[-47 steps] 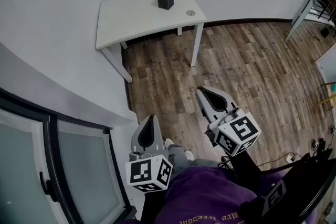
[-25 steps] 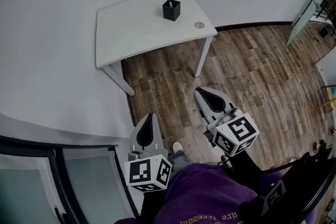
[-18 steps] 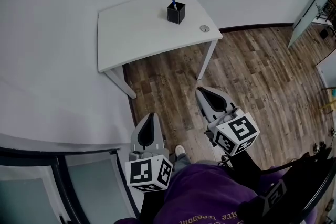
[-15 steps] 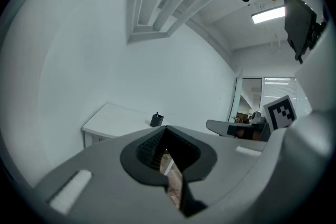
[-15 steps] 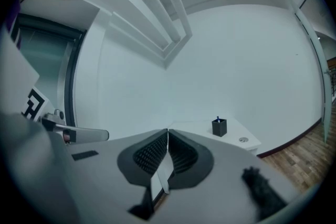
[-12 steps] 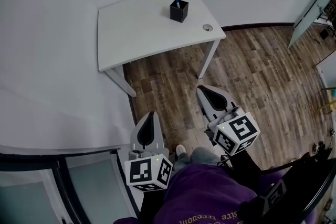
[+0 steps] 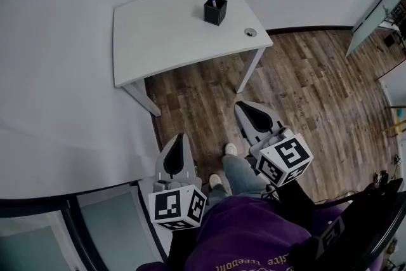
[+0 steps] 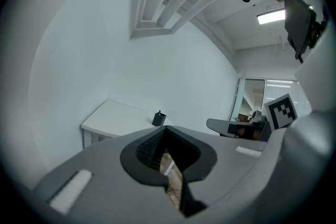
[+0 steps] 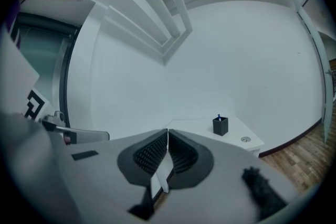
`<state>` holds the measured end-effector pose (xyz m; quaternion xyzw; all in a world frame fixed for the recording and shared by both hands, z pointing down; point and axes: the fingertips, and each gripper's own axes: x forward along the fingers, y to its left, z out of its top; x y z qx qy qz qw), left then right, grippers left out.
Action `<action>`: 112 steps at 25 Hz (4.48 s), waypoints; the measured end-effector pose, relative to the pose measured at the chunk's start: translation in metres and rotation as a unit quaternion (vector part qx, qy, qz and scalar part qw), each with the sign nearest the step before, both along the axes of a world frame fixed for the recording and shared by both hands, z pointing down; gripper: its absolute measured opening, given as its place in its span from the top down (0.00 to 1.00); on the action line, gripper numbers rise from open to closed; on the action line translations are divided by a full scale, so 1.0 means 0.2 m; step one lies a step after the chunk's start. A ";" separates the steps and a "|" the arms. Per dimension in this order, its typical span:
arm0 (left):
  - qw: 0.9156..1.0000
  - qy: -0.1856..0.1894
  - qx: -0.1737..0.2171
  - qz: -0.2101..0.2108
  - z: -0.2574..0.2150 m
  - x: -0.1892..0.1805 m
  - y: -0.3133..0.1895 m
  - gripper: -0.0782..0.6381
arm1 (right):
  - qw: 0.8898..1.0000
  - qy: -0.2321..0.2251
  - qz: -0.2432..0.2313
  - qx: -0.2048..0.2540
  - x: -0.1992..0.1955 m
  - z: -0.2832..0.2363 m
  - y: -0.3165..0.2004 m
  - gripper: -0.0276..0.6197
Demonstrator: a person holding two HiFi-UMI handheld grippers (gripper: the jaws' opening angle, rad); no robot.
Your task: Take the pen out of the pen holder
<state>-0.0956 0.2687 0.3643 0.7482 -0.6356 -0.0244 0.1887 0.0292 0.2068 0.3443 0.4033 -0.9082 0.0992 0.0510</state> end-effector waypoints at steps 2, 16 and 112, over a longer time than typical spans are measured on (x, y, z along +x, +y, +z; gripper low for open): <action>1.000 0.000 -0.001 -0.004 0.00 -0.01 -0.04 0.88 | 1.000 0.001 -0.005 -0.001 -0.01 0.00 -0.04 0.94; 1.000 -0.004 -0.002 -0.012 -0.01 0.11 -0.48 0.88 | 1.000 -0.004 -0.019 0.000 0.09 -0.01 -0.50 0.94; 0.996 0.007 -0.045 -0.083 0.13 -0.06 -2.52 0.88 | 0.975 0.160 -0.098 -0.118 -0.12 0.58 -2.84 0.84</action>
